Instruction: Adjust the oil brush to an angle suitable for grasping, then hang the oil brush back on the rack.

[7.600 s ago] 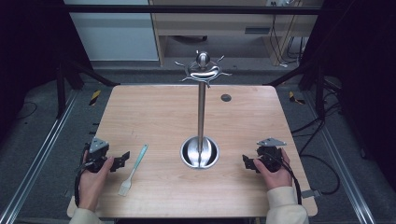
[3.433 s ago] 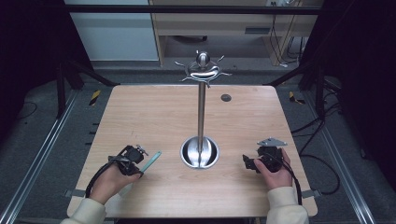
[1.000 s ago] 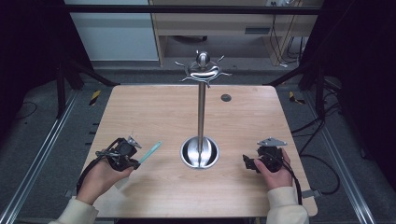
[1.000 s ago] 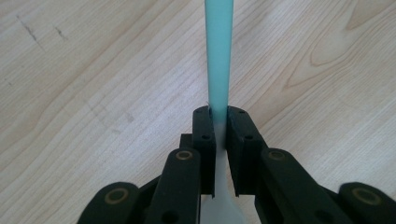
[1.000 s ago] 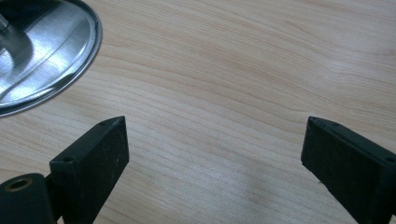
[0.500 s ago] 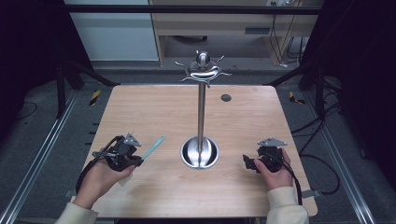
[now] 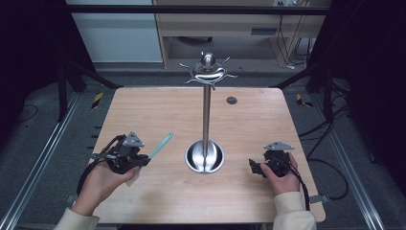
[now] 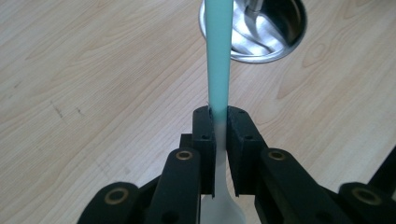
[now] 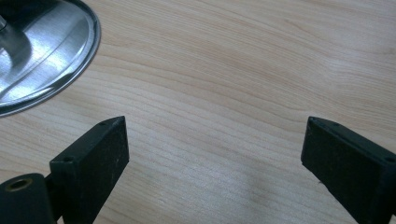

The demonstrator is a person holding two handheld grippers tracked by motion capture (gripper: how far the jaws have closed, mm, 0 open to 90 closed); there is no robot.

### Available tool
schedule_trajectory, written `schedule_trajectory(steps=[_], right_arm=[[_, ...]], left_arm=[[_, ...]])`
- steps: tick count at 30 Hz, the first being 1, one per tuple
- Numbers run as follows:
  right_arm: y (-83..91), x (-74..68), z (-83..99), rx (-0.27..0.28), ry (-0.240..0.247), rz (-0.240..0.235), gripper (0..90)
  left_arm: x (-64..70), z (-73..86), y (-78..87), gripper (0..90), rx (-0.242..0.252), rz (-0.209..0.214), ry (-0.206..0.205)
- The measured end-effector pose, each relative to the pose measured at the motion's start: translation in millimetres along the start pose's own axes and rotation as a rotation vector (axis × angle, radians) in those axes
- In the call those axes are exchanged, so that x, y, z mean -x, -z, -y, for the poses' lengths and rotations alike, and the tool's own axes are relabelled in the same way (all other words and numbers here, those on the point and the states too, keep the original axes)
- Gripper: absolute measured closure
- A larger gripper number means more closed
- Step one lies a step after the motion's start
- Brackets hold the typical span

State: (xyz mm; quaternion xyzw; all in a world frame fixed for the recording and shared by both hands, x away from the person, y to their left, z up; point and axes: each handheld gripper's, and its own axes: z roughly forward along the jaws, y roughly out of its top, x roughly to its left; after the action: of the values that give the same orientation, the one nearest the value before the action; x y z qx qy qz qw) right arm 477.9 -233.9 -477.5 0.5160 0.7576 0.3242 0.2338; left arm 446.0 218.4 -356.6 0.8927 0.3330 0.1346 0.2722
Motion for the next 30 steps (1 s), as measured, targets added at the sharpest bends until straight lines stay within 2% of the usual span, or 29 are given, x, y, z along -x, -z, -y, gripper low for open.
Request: schedule_trajectory(steps=[15, 24, 30], right_arm=[[-0.4, -0.4, -0.3, 0.001, 0.005, -0.001, 8.2], [0.1, 0.8, 0.2, 0.001, -0.001, 0.002, 8.2], [-0.2, 0.0, -0.1, 0.001, 0.004, 0.004, 8.2]], left_arm=[[6.9, -12.6, 19.2, 82.2, 0.082, -0.009, -0.024], [13.9, -20.7, 37.4, 82.2, 0.188, -0.024, -0.025], [20.2, -25.3, 48.6, 82.2, 0.242, -0.028, -0.036]])
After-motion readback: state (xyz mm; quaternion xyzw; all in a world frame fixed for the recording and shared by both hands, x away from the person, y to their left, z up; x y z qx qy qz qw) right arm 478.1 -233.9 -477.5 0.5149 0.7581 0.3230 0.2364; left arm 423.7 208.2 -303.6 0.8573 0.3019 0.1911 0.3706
